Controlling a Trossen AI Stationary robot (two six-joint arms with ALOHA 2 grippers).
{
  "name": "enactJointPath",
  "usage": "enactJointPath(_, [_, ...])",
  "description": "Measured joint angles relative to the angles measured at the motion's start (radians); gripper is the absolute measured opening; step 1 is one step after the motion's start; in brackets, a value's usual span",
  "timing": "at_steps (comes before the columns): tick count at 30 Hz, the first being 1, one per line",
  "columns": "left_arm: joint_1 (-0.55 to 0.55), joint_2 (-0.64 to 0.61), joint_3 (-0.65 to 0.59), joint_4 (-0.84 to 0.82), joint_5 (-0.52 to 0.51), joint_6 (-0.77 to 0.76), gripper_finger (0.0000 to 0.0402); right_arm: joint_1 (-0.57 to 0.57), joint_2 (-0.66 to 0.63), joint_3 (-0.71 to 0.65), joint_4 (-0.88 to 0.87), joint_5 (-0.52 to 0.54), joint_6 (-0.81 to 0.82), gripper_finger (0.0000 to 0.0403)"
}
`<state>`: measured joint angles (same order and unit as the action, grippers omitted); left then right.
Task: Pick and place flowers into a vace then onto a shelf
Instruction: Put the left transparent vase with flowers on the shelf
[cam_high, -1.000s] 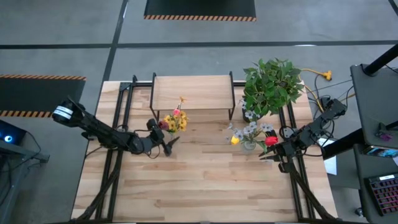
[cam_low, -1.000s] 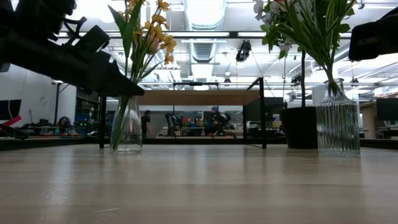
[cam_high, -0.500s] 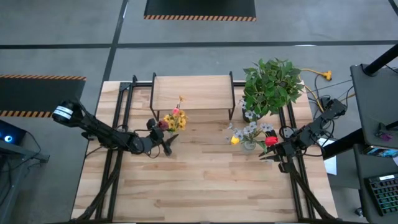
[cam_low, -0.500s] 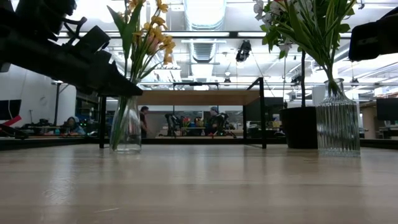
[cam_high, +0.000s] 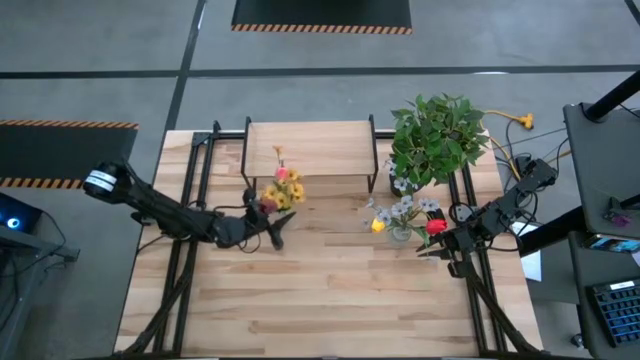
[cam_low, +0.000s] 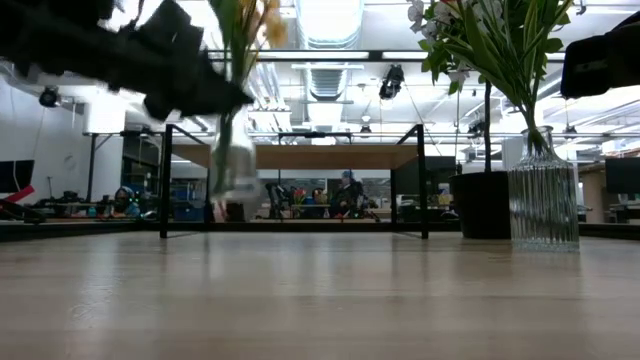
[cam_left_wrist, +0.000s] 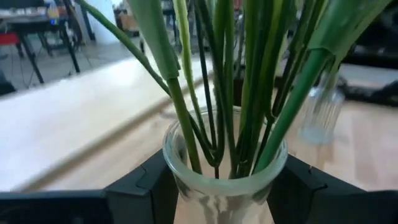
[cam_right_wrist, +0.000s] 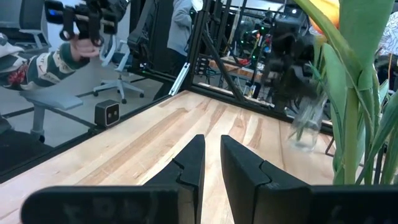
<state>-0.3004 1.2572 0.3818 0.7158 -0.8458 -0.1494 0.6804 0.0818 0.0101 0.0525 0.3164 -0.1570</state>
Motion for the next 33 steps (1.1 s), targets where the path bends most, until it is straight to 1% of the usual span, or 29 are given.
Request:
enactJointPath(2, [0.007,0.000,0.051,-0.015,0.000,0.035,0.0171,0.000,0.000,0.000,0.000,0.000,0.000,0.0043])
enactJointPath(6, [0.046,-0.002,0.170,-0.123,-0.001,0.052,0.0171,0.000,0.000,0.000,0.000,0.000,0.000,0.0043])
enactJointPath(14, [0.117,-0.003,0.447,-0.470,-0.002,0.044,0.0171,0.000,0.000,0.000,0.000,0.000,0.000,0.0043])
enactJointPath(16, [0.139,-0.003,0.504,-0.547,-0.026,0.043,0.0171,0.000,0.000,0.000,0.000,0.000,0.000,0.0043])
enactJointPath(19, [0.186,-0.003,0.583,-0.674,-0.111,0.043,0.0171,0.000,0.000,0.000,0.000,0.000,0.000,0.0043])
enactJointPath(21, [0.233,-0.004,0.629,-0.753,-0.132,0.024,0.0171,0.000,0.000,0.000,0.000,0.000,0.000,0.0043])
enactJointPath(23, [0.281,-0.004,0.658,-0.802,-0.129,-0.012,0.0171,0.000,0.000,0.000,0.000,0.000,0.000,0.0043])
enactJointPath(26, [0.351,-0.005,0.662,-0.815,-0.125,-0.036,0.0171,0.000,0.000,0.000,0.000,0.000,0.000,0.0043])
enactJointPath(33, [0.495,-0.013,0.588,-0.817,-0.120,-0.103,0.0171,0.000,0.000,0.000,0.000,-0.001,0.000,0.0043])
